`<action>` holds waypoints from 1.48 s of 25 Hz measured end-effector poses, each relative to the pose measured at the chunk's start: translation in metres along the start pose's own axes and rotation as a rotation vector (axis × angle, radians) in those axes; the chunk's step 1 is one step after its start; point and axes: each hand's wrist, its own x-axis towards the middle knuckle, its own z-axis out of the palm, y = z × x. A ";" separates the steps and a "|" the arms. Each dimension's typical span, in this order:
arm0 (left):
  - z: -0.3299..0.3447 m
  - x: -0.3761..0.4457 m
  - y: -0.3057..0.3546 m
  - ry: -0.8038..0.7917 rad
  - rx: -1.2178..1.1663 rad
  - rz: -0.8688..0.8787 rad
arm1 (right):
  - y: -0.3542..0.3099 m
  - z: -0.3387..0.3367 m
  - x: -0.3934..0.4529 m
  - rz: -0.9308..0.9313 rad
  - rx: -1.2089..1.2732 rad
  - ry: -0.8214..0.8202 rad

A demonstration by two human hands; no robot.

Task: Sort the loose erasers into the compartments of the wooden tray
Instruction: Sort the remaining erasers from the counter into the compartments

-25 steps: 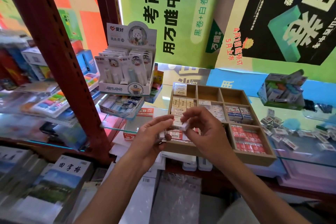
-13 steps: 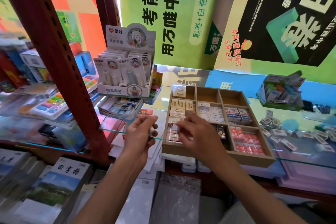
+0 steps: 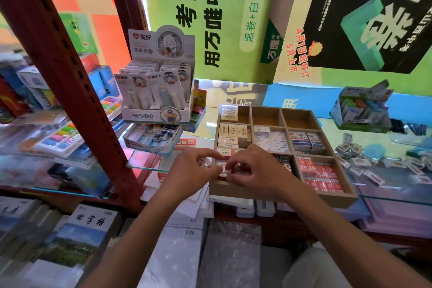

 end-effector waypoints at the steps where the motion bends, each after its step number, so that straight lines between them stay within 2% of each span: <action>1: -0.001 0.006 0.003 -0.048 0.131 0.033 | 0.003 -0.002 0.000 -0.006 -0.001 -0.014; 4: -0.007 0.023 0.014 -0.157 0.443 0.072 | 0.008 -0.003 0.002 0.003 -0.064 -0.042; 9: -0.010 0.033 0.022 -0.299 0.632 0.145 | 0.008 0.007 -0.002 0.007 -0.081 0.077; 17: -0.001 0.020 0.021 -0.152 0.698 0.138 | 0.012 -0.005 -0.005 0.008 -0.064 0.029; 20: 0.002 0.018 0.022 -0.145 0.753 0.133 | 0.012 -0.006 -0.005 0.030 -0.069 0.050; 24: 0.002 0.017 0.024 -0.142 0.709 0.107 | 0.012 -0.003 -0.010 0.107 -0.081 0.137; 30: 0.003 0.018 0.023 -0.107 0.692 0.086 | 0.011 -0.005 -0.012 0.123 -0.088 0.131; 37: 0.017 0.030 0.034 -0.053 0.978 0.148 | 0.010 -0.001 -0.013 0.128 -0.116 0.153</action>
